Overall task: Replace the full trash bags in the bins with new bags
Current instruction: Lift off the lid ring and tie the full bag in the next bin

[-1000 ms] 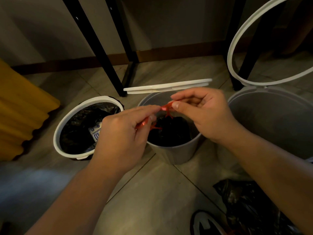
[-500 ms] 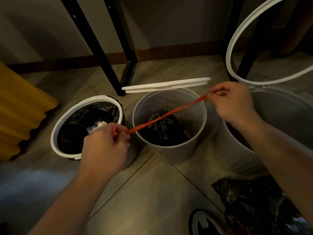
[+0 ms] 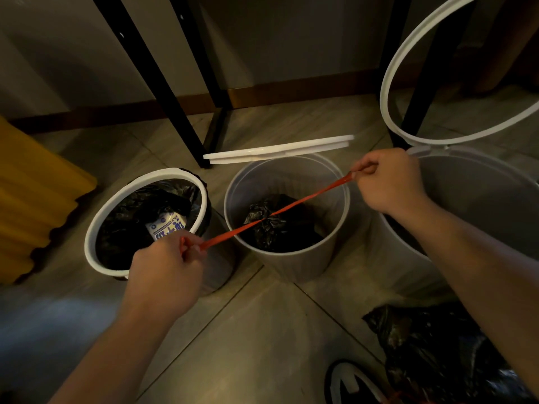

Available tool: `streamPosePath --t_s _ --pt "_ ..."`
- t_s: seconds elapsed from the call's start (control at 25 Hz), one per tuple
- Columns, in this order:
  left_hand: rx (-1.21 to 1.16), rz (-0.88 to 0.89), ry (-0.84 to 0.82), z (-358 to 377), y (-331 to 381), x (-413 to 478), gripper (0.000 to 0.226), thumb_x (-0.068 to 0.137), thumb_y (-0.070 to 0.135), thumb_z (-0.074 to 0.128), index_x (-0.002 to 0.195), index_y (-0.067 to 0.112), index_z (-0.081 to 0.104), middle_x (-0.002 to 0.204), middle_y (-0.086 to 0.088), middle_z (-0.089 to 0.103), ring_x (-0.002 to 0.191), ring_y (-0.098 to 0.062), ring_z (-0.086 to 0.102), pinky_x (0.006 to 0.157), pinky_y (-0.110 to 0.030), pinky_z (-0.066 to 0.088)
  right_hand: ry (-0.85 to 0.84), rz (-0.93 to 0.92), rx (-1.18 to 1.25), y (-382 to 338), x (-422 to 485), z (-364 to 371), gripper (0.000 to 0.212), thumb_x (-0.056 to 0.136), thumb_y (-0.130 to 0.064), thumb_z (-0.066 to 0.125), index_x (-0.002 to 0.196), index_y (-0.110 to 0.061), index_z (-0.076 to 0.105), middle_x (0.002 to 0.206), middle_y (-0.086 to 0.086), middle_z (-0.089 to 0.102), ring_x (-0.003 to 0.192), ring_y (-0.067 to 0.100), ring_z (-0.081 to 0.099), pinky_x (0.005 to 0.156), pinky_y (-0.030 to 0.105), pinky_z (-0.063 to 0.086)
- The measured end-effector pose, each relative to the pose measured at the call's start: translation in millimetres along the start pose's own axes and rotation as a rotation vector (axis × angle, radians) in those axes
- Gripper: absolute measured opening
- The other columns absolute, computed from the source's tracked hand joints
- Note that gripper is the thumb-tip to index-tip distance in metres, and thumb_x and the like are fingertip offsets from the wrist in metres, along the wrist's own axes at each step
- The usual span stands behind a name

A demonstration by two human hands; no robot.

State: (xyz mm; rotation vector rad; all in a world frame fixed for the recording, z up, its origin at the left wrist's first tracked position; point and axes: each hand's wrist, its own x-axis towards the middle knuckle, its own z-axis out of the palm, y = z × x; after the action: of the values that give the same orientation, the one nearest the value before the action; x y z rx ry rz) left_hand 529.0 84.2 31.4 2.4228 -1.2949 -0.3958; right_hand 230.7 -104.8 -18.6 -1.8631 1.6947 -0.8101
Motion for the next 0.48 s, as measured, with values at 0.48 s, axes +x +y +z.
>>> streamPosePath --t_s 0.48 --pt "-0.609 0.254 0.005 -15 56 -24 0.010 0.090 0.028 0.075 0.093 0.037 0.080 0.094 0.019 0.079 0.091 0.001 0.073 0.077 -0.017 0.057 -0.125 -0.445 0.794 -71 -50 -21 0.015 0.091 -0.012 0.075 0.097 -0.026 0.076 0.091 0.003 0.076 0.081 0.023 0.077 0.070 0.033 0.064"
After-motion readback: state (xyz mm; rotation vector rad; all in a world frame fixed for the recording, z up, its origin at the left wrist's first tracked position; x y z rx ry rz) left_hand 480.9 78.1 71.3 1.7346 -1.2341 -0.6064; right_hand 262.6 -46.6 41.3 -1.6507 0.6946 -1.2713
